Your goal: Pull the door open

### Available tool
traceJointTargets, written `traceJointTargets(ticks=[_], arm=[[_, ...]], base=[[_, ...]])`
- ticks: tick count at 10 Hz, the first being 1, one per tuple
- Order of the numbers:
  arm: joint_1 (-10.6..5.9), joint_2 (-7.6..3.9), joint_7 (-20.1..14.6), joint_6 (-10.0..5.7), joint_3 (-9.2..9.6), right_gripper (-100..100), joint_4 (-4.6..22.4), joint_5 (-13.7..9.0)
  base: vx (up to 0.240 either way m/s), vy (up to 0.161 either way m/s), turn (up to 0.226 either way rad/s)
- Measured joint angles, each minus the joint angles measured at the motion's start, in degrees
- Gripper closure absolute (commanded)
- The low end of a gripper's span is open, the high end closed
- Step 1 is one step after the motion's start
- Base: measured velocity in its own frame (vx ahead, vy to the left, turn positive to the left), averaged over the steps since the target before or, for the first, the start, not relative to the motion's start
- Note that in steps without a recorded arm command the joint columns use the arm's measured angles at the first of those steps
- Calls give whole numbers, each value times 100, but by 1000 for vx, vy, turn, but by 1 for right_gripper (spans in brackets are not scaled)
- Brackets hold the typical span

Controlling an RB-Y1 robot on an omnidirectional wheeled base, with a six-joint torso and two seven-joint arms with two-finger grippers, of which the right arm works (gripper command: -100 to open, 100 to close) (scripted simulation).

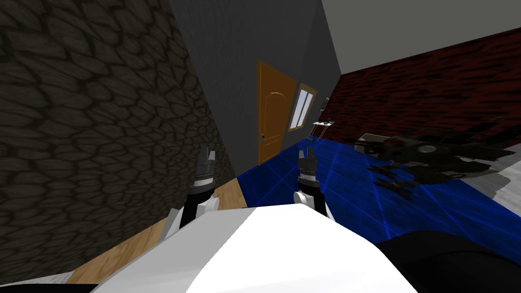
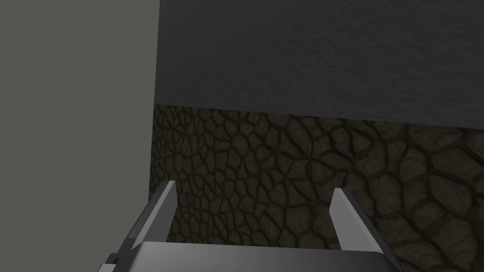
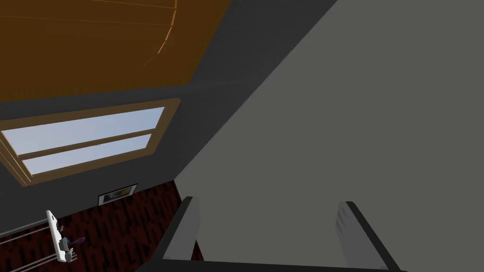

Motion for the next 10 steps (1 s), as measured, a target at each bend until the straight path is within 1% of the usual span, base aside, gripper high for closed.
traceJointTargets(ticks=[3,4,7,9,10], arm=[[-80,-69,62,149,-94,-100,215,-346],[-144,-89,91,242,-143,-100,273,-465],[-178,-167,132,484,-269,-100,361,-829],[-240,-182,195,609,-314,-100,502,-1059],[-288,-181,235,720,-354,-100,542,-1196]], base=[[74,1,67],[72,-17,46],[73,-24,76],[86,-38,80],[96,-34,91]])
